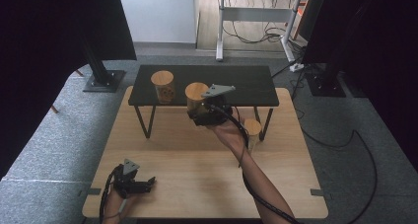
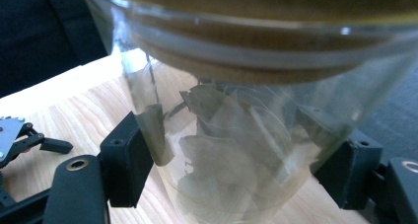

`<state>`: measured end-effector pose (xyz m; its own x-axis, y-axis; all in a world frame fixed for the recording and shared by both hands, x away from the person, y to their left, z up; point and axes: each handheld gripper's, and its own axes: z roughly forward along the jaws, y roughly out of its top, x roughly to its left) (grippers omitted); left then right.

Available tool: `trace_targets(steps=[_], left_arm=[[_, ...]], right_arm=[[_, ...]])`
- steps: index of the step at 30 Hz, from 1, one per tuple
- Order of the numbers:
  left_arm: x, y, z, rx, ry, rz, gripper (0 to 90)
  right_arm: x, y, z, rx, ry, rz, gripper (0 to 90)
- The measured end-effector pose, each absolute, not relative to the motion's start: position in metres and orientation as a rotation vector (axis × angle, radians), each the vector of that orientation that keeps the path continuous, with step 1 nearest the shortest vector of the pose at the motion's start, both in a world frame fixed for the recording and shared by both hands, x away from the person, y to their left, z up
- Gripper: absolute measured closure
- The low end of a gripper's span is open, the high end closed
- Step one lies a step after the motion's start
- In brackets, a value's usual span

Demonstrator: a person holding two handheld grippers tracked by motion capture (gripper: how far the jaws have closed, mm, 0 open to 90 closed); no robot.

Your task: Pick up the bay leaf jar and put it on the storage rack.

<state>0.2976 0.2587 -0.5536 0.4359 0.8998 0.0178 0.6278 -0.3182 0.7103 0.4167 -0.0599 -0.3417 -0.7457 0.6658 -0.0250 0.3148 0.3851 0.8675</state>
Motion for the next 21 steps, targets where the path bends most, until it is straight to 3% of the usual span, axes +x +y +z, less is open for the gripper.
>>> trace_targets(steps=[21], left_arm=[[0.298,0.259,-0.554,2.062,1.278,0.556,1.8]], right_arm=[[0.425,-0.066,-0.310,0.860,2.275,1.339,25.3]])
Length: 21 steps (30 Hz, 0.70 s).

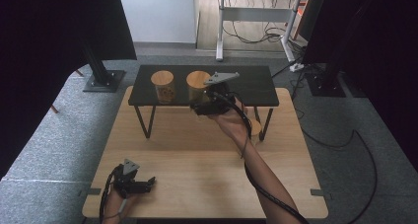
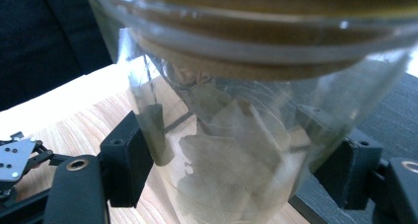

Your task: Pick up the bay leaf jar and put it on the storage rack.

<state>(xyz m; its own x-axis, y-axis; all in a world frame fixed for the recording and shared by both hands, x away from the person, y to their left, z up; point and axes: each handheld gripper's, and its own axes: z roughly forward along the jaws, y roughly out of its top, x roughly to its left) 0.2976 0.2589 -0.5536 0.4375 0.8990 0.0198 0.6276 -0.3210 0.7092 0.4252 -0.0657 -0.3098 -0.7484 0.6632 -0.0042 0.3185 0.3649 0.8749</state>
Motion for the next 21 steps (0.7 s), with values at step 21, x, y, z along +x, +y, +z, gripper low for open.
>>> trace_targets(steps=[21], left_arm=[[0.298,0.259,-0.554,2.061,1.278,0.555,1.9]], right_arm=[[0.442,-0.073,-0.295,0.869,2.224,1.328,25.3]])
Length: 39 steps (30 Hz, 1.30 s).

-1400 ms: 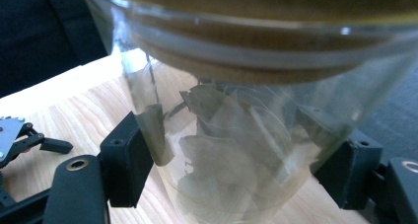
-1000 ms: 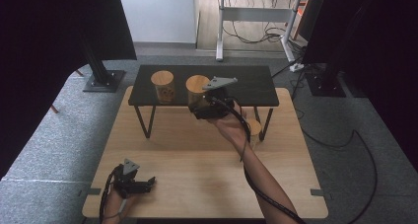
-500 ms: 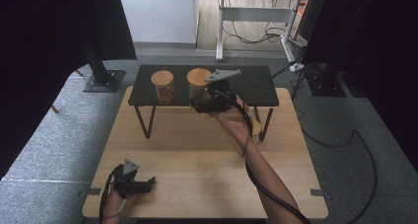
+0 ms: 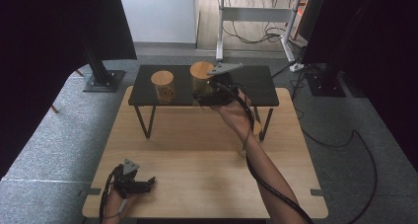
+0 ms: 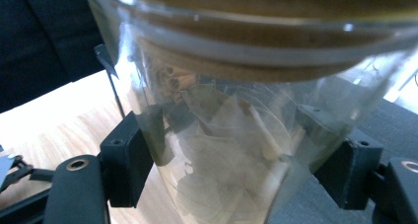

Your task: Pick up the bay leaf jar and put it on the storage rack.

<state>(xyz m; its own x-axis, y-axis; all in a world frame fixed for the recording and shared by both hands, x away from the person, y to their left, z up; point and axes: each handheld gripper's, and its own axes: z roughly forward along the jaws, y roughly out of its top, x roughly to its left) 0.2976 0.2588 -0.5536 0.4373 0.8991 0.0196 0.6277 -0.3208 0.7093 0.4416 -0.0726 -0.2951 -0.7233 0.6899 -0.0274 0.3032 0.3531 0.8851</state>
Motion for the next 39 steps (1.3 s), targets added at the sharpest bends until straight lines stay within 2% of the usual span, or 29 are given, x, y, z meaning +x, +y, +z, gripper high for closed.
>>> trace_targets(steps=[17,29,31,35,39], left_arm=[[0.298,0.259,-0.553,2.066,1.278,0.554,1.9],[0.298,0.259,-0.554,2.059,1.277,0.558,1.9],[0.298,0.259,-0.553,2.070,1.276,0.557,1.9],[0.298,0.259,-0.554,2.064,1.279,0.554,1.9],[0.298,0.259,-0.553,2.068,1.277,0.555,1.9]], right_arm=[[0.474,-0.070,-0.297,0.919,2.202,1.303,25.2],[0.479,-0.073,-0.300,0.932,2.195,1.343,24.7],[0.479,-0.072,-0.300,0.934,2.203,1.344,21.2],[0.483,-0.072,-0.301,0.952,2.267,1.375,7.3],[0.482,-0.074,-0.303,0.940,2.239,1.366,2.1]])
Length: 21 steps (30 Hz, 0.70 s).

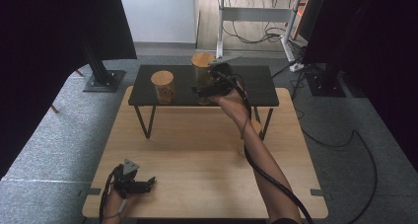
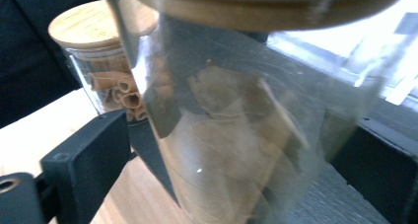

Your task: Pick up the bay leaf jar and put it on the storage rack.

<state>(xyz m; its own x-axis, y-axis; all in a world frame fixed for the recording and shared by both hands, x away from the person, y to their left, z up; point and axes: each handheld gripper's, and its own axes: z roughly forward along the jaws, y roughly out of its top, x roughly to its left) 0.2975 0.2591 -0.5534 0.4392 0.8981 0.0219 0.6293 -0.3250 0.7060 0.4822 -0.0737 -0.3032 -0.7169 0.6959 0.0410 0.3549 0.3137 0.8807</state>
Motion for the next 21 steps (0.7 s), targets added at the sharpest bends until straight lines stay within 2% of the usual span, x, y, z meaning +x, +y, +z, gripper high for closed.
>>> trace_targets(steps=[21], left_arm=[[0.298,0.259,-0.554,2.059,1.277,0.558,1.9]], right_arm=[[0.451,-0.103,-0.320,0.909,2.192,1.393,3.6]])
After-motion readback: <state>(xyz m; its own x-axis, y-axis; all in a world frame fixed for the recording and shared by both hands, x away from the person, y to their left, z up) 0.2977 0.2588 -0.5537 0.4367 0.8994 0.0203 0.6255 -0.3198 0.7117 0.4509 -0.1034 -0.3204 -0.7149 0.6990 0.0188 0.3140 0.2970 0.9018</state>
